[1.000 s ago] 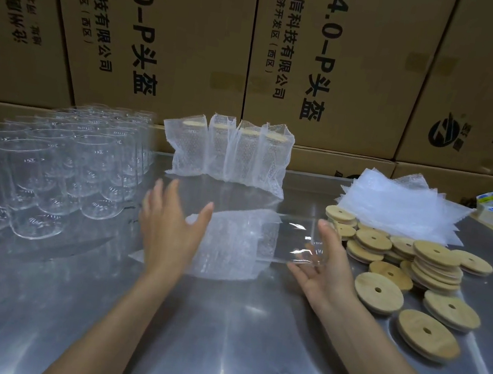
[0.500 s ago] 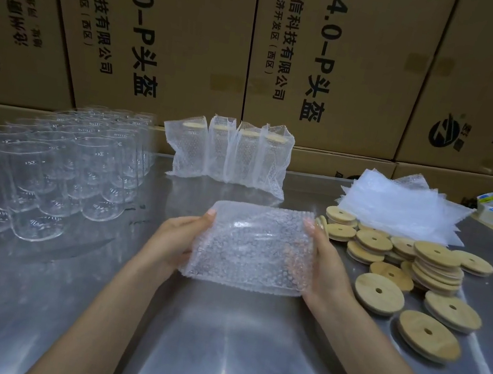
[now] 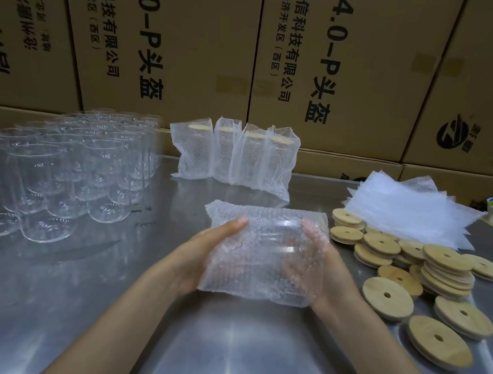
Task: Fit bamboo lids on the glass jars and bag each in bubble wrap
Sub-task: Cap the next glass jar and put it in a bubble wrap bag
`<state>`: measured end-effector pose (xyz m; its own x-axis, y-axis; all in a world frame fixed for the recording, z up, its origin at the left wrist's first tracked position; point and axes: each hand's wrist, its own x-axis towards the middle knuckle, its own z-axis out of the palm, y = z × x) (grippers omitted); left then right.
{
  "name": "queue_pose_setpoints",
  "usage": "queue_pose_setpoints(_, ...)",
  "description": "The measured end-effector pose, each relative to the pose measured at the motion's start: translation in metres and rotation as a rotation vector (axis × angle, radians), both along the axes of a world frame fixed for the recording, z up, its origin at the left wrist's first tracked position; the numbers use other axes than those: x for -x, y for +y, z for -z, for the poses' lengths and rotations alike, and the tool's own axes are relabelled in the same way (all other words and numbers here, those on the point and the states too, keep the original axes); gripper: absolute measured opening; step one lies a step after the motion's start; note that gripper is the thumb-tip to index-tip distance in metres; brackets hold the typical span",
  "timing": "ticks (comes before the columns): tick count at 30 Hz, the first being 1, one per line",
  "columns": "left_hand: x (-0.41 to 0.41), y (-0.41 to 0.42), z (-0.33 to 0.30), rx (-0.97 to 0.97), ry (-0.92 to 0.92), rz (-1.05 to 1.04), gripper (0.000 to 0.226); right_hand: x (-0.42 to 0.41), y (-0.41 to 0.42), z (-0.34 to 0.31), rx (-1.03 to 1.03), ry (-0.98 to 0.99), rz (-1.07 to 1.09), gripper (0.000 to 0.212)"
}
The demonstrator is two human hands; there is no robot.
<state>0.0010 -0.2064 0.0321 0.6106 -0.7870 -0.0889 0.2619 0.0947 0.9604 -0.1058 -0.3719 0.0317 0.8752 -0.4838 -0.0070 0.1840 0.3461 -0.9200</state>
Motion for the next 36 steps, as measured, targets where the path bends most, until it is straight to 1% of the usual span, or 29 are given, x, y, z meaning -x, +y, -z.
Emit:
queue_pose_setpoints(1,0.002,0.000,0.000,-0.010,0.013,-0.015,0.053,0.000,-0.001,-0.001,0.029,0.051,0.034,0.061)
queue_pose_setpoints(2,0.003,-0.001,0.002,-0.012,0.020,-0.044,0.063,-0.001,-0.002,-0.002,0.052,0.093,0.050,0.069)
queue_pose_setpoints(3,0.004,-0.002,0.002,-0.002,0.023,-0.076,0.070,0.000,-0.003,-0.003,0.086,0.126,0.067,0.073)
queue_pose_setpoints(6,0.001,-0.005,0.003,0.108,0.037,-0.132,0.073,0.003,-0.006,-0.003,0.265,0.159,0.179,0.084)
queue_pose_setpoints(7,0.000,-0.005,0.002,0.150,0.062,-0.149,0.071,0.004,-0.007,-0.003,0.307,0.131,0.239,0.088)
queue_pose_setpoints(8,-0.001,-0.007,0.002,0.202,0.095,-0.163,0.068,0.006,-0.008,-0.003,0.301,0.087,0.282,0.092)
queue_pose_setpoints(9,-0.001,-0.007,0.001,0.268,0.136,-0.168,0.062,0.006,-0.009,-0.003,0.255,0.038,0.296,0.094)
queue_pose_setpoints(11,-0.002,-0.010,0.000,0.423,0.197,-0.175,0.042,0.006,-0.011,-0.003,0.131,-0.020,0.187,0.102)
queue_pose_setpoints(12,-0.002,-0.012,-0.001,0.493,0.213,-0.179,0.034,0.005,-0.009,-0.003,0.099,-0.017,0.089,0.107)
queue_pose_setpoints(13,-0.001,-0.013,-0.002,0.551,0.227,-0.187,0.031,0.003,-0.006,-0.002,0.106,0.001,-0.020,0.109)
queue_pose_setpoints(15,0.002,-0.015,-0.003,0.620,0.253,-0.207,0.033,0.002,0.009,0.004,0.178,0.059,-0.188,0.102)
queue_pose_setpoints(16,0.005,-0.016,-0.003,0.622,0.257,-0.208,0.035,0.002,0.017,0.009,0.212,0.078,-0.254,0.101)
queue_pose_setpoints(17,0.009,-0.018,-0.003,0.605,0.257,-0.198,0.039,0.001,0.025,0.013,0.241,0.066,-0.327,0.101)
queue_pose_setpoints(19,0.021,-0.024,-0.002,0.527,0.235,-0.189,0.050,-0.002,0.037,0.018,0.212,-0.059,-0.417,0.091)
queue_pose_setpoints(20,0.027,-0.027,0.000,0.482,0.204,-0.210,0.059,-0.003,0.043,0.018,0.144,-0.134,-0.412,0.086)
queue_pose_setpoints(21,0.032,-0.031,0.003,0.443,0.162,-0.243,0.068,-0.002,0.047,0.014,0.049,-0.179,-0.381,0.088)
queue_pose_setpoints(22,0.036,-0.035,0.006,0.409,0.104,-0.270,0.074,-0.002,0.047,0.010,-0.033,-0.192,-0.314,0.092)
queue_pose_setpoints(23,0.040,-0.038,0.009,0.392,0.051,-0.285,0.074,-0.002,0.045,0.008,-0.095,-0.199,-0.243,0.091)
queue_pose_setpoints(24,0.042,-0.041,0.011,0.388,0.015,-0.289,0.073,-0.001,0.041,0.005,-0.146,-0.212,-0.209,0.084)
queue_pose_setpoints(25,0.044,-0.044,0.012,0.395,-0.003,-0.283,0.072,0.001,0.036,0.002,-0.196,-0.235,-0.201,0.073)
queue_pose_setpoints(27,0.044,-0.045,0.014,0.434,-0.020,-0.215,0.074,0.006,0.022,-0.006,-0.245,-0.291,-0.156,0.053)
queue_pose_setpoints(29,0.044,-0.044,0.015,0.443,-0.098,-0.090,0.070,0.010,0.011,-0.014,-0.198,-0.344,-0.075,0.050)
queue_pose_setpoints(31,0.042,-0.041,0.016,0.366,-0.155,-0.019,0.070,0.013,0.005,-0.017,-0.139,-0.379,-0.032,0.048)
queue_pose_setpoints(34,0.041,-0.038,0.011,0.257,-0.186,-0.006,0.080,0.014,0.002,-0.018,-0.045,-0.398,-0.040,0.040)
queue_pose_setpoints(36,0.039,-0.033,0.007,0.210,-0.241,-0.010,0.084,0.014,0.001,-0.020,0.064,-0.409,-0.007,0.047)
